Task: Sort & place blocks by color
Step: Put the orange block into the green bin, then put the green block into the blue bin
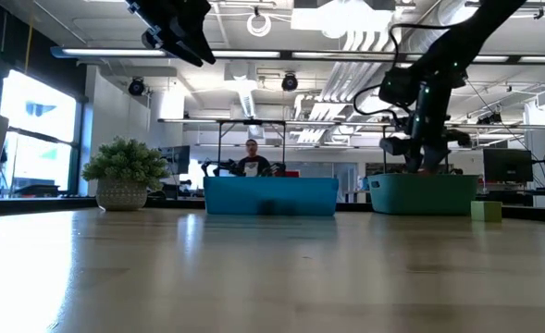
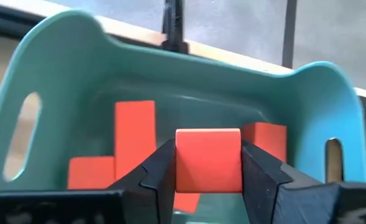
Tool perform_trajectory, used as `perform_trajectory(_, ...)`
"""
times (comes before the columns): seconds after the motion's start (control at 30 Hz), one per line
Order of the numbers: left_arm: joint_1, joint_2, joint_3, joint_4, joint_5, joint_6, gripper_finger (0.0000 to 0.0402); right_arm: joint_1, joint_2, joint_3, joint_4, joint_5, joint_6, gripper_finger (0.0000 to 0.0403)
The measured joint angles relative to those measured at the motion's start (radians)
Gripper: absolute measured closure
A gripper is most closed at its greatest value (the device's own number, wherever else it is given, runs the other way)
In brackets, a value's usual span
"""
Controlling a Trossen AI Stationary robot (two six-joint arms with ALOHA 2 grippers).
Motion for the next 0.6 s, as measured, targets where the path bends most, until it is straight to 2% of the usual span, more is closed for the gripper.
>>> perform_trajectory(0.13,0.003,0.0,0.0,0.0,0.0,0.0,0.0174,-0.026,0.0,0.0,0.007,0.002,0.001,0.0266)
perform_trajectory(0.4,0.03,0.0,0.0,-0.002,0.0,0.0,0.0174,-0.031,0.0,0.0,0.006,-0.008,0.002,0.0201)
perform_trajectory(0.6,0.039,0.0,0.0,-0.004,0.0,0.022,0.0174,-0.03,-0.005,0.024,-0.034,-0.118,0.077,0.0193)
